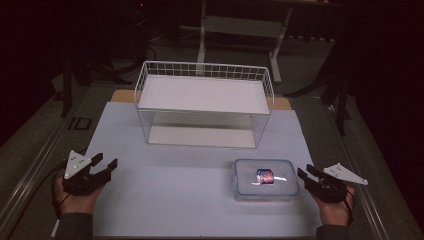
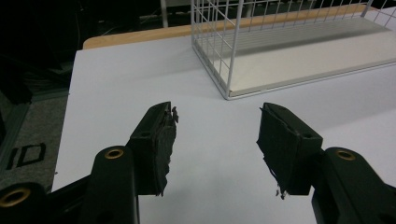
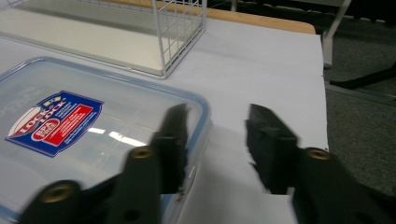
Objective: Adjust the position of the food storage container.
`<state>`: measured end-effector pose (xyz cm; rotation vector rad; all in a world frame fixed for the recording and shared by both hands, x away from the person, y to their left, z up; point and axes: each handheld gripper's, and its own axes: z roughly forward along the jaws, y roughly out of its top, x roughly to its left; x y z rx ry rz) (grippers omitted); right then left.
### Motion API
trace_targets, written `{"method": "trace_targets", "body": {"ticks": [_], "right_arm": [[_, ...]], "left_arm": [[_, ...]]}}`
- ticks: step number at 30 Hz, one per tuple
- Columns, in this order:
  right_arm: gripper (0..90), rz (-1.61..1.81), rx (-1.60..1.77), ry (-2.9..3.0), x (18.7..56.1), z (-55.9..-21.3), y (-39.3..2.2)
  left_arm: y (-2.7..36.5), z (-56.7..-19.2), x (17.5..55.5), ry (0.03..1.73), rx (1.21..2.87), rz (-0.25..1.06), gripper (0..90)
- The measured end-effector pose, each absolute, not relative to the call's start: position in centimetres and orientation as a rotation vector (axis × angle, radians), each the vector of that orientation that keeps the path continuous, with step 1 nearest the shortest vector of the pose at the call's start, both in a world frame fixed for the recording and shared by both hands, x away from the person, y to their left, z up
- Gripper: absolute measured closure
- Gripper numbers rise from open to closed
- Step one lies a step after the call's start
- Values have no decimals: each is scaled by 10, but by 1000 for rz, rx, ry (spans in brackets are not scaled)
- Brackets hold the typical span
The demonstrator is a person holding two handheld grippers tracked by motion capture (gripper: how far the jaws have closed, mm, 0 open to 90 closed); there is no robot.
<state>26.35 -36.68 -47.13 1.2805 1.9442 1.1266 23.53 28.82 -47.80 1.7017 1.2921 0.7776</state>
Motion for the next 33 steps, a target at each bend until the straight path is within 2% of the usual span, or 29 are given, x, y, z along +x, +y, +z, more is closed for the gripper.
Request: {"method": "trace_targets", "body": {"ticks": [4, 5, 33], "right_arm": [[874, 1147, 1303, 1971, 265, -474, -370], [895, 1143, 1311, 1974, 265, -474, -371], [897, 1105, 1372, 2092, 275, -490, -370]], "left_arm": [[289, -479, 236, 1295, 1704, 777, 449], [288, -479, 236, 1295, 1706, 777, 449], [283, -480, 238, 1270, 1736, 776, 449]]}}
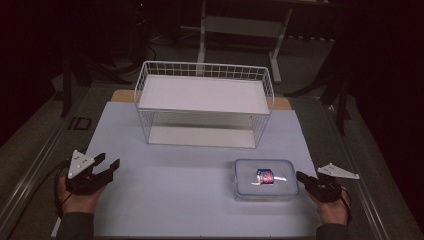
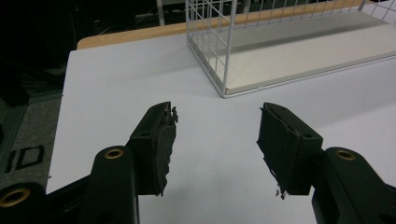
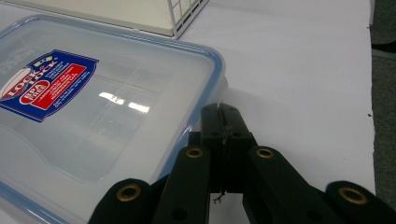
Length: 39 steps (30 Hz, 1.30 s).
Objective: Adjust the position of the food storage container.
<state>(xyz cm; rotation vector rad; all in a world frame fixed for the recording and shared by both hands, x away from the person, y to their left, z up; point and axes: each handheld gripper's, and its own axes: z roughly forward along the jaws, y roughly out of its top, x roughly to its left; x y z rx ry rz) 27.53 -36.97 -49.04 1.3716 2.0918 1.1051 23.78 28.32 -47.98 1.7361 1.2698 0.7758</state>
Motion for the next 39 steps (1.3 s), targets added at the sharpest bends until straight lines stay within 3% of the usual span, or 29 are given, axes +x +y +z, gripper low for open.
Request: {"method": "trace_targets", "body": {"ticks": [16, 39], "right_arm": [[898, 1122, 1346, 2126, 276, -491, -359], [898, 1163, 1186, 2309, 275, -491, -299]], "left_arm": [[280, -480, 239, 1254, 1759, 783, 450], [277, -480, 239, 1240, 1772, 787, 450]]}}
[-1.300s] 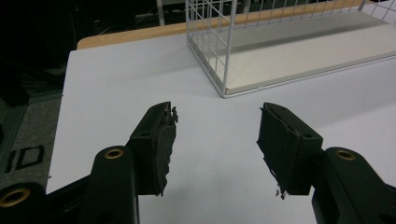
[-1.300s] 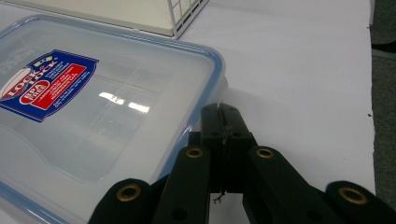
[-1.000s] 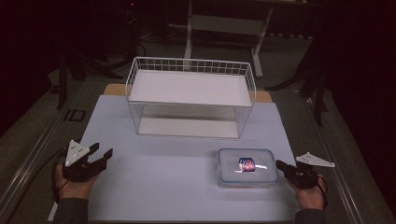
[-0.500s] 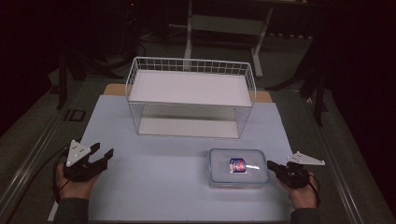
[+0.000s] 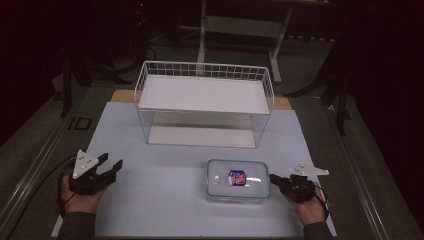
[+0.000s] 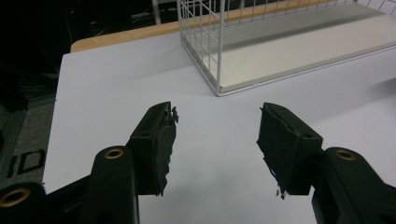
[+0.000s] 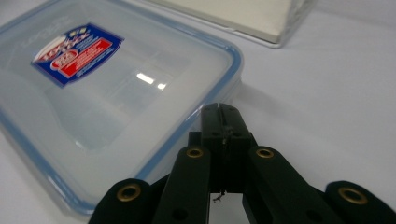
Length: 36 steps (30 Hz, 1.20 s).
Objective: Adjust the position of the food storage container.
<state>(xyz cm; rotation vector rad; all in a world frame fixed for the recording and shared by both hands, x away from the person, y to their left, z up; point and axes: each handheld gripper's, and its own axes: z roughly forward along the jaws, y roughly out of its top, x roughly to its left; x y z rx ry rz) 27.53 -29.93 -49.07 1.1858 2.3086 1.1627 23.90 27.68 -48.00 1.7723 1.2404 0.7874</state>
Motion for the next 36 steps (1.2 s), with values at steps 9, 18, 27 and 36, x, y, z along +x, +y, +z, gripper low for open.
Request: {"method": "trace_targets", "body": {"ticks": [9, 18, 27, 36], "right_arm": [[898, 1153, 1159, 2381, 263, -486, -298], [898, 1169, 1113, 2414, 266, -486, -278], [899, 1179, 1066, 2453, 279, -486, -240], [898, 1181, 1043, 2464, 293, -486, -207]], "left_arm": [[277, -479, 238, 1238, 1766, 787, 450], [274, -480, 239, 1225, 1787, 788, 449], [270, -481, 239, 1214, 1801, 789, 449], [269, -480, 238, 1202, 1809, 789, 449]]}}
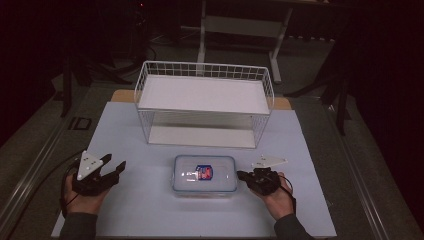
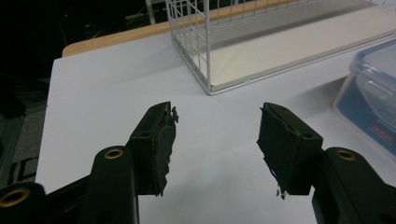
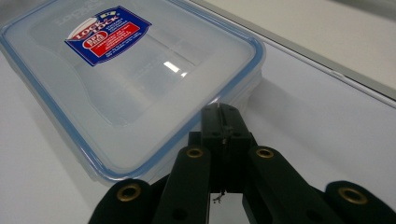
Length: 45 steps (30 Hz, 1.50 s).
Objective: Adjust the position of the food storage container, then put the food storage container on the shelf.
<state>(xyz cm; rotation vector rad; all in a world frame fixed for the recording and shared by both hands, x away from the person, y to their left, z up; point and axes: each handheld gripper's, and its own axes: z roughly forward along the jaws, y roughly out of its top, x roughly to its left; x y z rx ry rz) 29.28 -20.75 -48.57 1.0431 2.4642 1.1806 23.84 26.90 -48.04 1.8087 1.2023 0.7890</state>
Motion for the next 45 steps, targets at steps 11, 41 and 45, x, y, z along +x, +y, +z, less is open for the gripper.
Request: {"method": "trace_targets", "body": {"ticks": [11, 41, 45], "right_arm": [[897, 1170, 1012, 2455, 292, -486, -200], [395, 1295, 1125, 2433, 291, -476, -195], [321, 1300, 1147, 2450, 293, -479, -189]], "left_arm": [[262, -481, 241, 1180, 1825, 762, 444], [200, -477, 244, 1043, 1831, 386, 356], [180, -480, 246, 1024, 1860, 340, 269]]}}
